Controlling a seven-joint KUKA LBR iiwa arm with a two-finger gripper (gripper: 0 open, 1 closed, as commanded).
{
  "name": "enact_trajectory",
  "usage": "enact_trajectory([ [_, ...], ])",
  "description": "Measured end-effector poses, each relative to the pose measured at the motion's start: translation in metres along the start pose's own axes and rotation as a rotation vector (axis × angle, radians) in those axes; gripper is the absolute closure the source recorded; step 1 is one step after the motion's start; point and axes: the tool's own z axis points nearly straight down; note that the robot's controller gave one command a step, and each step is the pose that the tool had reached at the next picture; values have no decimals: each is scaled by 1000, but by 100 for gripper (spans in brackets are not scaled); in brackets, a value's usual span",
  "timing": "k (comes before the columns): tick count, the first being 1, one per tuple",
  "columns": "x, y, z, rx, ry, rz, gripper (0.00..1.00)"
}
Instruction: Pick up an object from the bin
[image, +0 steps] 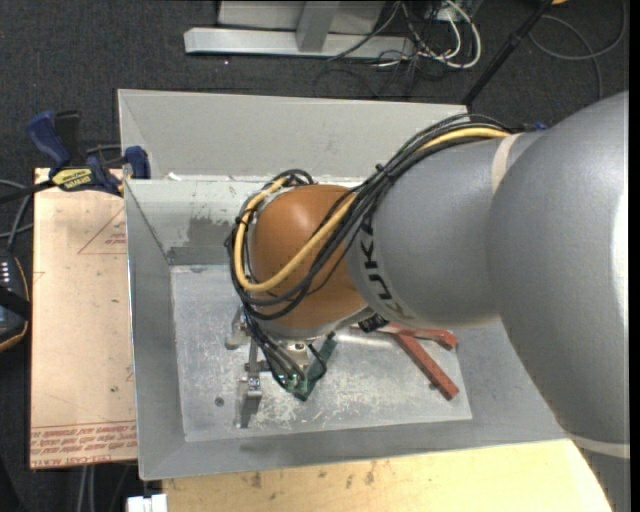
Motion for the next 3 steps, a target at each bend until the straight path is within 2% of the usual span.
enact_trajectory([
  [1,0,0,-2,-1,-2,2,0],
  [2,-13,2,-28,0,-5,-100,0],
  [3,-9,-27,15,-3,-15,-179,0],
])
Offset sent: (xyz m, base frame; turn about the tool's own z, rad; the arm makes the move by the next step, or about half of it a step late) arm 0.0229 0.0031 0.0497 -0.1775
